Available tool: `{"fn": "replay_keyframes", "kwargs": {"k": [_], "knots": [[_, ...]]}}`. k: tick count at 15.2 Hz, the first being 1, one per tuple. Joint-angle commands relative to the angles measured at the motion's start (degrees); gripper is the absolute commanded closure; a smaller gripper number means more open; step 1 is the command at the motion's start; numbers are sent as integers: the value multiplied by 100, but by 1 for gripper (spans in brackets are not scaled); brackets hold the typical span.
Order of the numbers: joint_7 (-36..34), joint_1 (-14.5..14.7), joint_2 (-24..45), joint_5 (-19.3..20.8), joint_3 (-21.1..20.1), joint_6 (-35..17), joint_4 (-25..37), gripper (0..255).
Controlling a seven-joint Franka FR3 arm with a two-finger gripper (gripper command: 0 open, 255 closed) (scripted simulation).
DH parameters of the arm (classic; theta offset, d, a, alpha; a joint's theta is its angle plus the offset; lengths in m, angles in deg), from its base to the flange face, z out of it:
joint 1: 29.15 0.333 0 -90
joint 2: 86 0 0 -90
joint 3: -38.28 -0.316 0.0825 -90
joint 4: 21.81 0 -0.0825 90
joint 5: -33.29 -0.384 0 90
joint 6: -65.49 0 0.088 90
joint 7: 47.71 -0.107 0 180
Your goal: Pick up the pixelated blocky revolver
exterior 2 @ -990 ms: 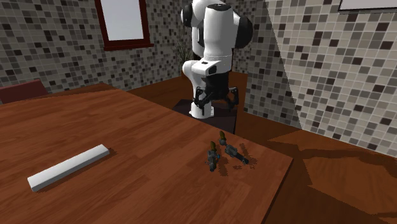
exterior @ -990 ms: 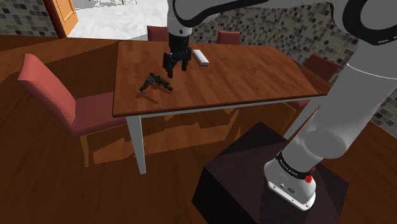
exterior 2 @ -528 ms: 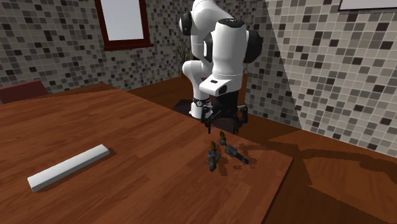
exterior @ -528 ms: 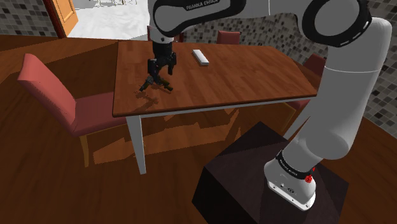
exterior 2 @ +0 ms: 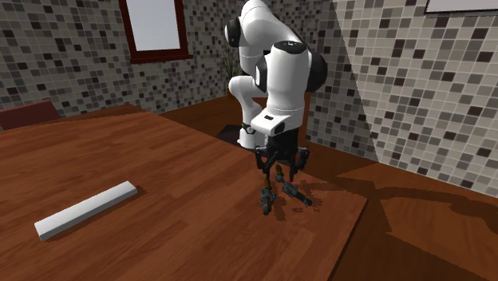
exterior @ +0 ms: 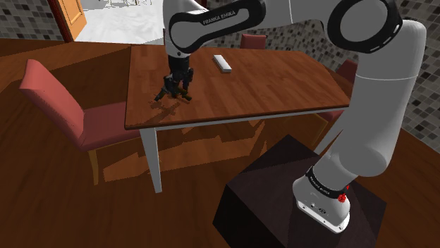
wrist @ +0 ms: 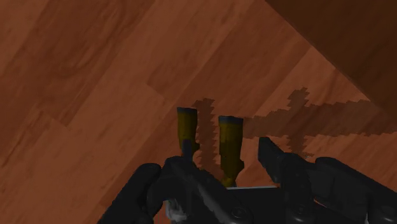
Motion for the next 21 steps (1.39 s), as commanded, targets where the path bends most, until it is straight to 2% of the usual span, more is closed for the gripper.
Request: {"fn": "replay_keyframes", "kwargs": {"k": [1,9,21], "knots": [[-6,5,15,5,0,-7,10,255],[2,-2,0,1,1,-16,-14,255],[58,-7,-247,-88,-39,803,569,255]]}}
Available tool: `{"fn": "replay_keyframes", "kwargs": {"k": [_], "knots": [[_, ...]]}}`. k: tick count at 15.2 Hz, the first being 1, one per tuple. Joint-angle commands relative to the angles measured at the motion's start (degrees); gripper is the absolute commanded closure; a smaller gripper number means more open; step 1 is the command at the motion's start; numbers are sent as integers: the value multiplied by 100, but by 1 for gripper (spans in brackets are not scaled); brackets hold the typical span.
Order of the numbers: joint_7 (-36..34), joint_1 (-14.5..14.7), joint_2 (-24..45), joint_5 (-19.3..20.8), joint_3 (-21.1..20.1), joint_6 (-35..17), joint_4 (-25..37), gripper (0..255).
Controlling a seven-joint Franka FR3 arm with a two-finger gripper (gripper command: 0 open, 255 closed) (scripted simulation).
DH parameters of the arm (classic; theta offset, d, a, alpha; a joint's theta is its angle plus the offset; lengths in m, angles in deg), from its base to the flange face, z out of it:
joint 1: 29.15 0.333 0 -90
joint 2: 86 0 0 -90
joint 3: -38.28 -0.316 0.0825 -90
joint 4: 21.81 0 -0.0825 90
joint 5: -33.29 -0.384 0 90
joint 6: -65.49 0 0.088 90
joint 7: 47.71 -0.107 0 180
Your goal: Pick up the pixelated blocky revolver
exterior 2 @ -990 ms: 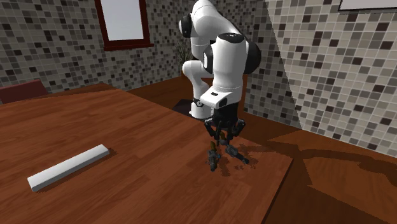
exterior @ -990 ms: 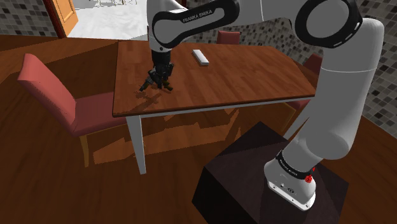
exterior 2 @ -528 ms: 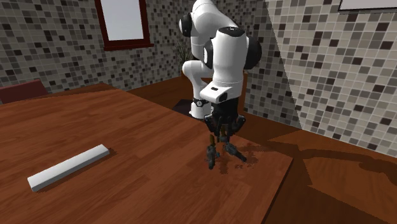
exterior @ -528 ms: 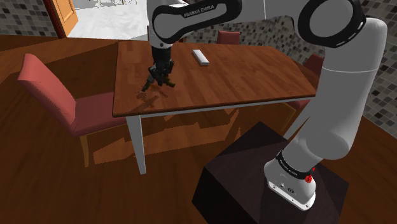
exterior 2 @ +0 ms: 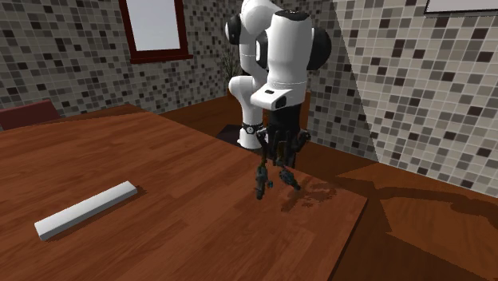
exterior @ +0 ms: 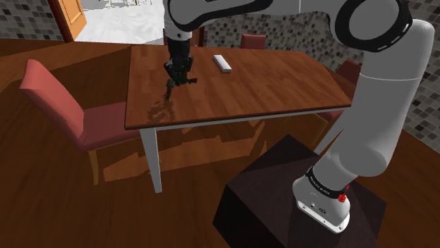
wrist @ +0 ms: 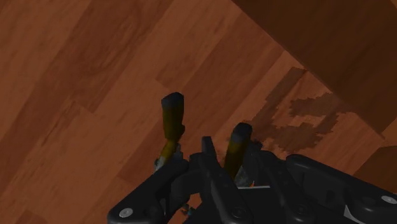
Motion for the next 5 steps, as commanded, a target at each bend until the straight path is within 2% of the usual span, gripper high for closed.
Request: {"fn": "replay_keyframes", "kwargs": {"k": [1,5], "knots": [[1,6,-25,-10,-7,142,116,255],[8,10,-49,-19,-12,297,249,255]]}}
